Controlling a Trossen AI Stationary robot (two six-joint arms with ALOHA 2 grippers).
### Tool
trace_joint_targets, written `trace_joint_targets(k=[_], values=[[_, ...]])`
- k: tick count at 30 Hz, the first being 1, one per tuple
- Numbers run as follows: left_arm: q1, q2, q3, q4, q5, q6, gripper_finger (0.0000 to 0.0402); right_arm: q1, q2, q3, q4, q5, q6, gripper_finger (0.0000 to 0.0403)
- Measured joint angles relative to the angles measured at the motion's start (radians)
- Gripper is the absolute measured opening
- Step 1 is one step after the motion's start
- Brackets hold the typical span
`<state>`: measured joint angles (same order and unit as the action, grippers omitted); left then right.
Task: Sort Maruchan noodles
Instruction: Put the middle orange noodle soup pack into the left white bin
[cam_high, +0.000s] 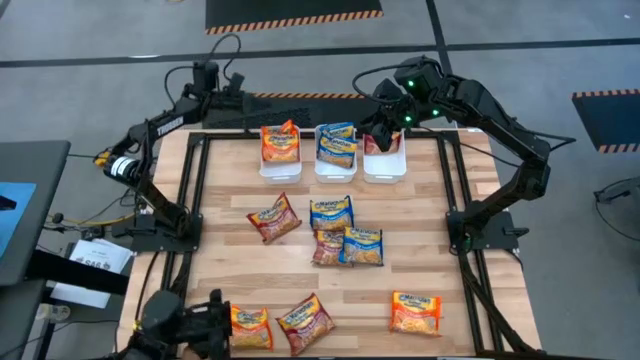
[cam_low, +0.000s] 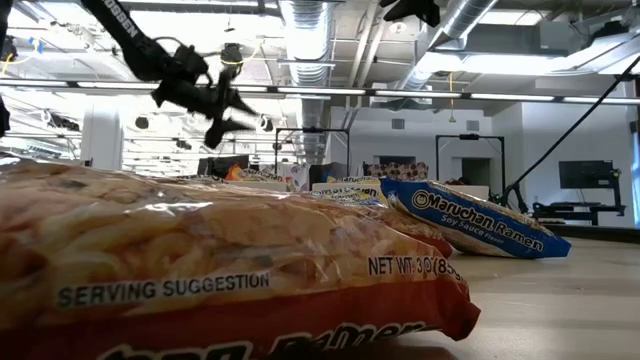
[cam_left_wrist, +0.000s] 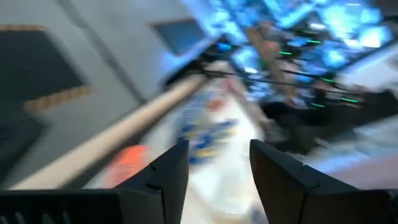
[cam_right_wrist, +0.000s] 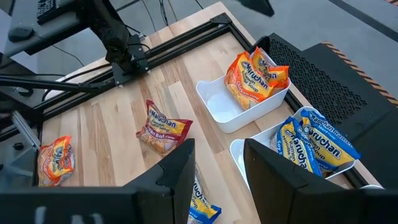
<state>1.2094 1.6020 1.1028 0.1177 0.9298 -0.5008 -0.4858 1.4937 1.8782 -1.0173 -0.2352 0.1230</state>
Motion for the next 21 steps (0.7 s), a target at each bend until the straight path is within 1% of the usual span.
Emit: trace_joint_targets(k=[4,6,9,11,15,18,21], values=[[-0.036,-0.007,0.072,0.003,0.182,-0.034,0.0156,0.000,0.000,0.000,-0.004,0.000,0.000,0.0164],[-0.066,-0.030,0.090,-0.002,0.231,-0.035,0.0156,0.000,0.000,0.000,-0.014,0.000,0.000,0.0164],[-0.116,-0.094,0.095,0.000,0.263,-0.036,0.0156,0.000,0.000,0.000,-0.037,0.000,-0.001,0.0164],[-0.150,-0.146,0.095,-0.009,0.271,-0.038,0.0156,-0.001,0.000,0.000,-0.075,-0.005,-0.024,0.0164],[-0.209,-0.264,0.095,-0.082,0.268,-0.034,0.0156,-0.001,0.000,0.000,-0.228,-0.039,-0.053,0.0164],[-0.258,-0.352,0.095,-0.178,0.213,-0.008,0.0156,-0.001,0.000,0.000,-0.318,-0.040,-0.054,0.0164],[-0.314,-0.437,0.095,-0.314,0.135,0.047,0.0156,0.009,0.000,-0.015,-0.366,-0.049,-0.052,0.0164]])
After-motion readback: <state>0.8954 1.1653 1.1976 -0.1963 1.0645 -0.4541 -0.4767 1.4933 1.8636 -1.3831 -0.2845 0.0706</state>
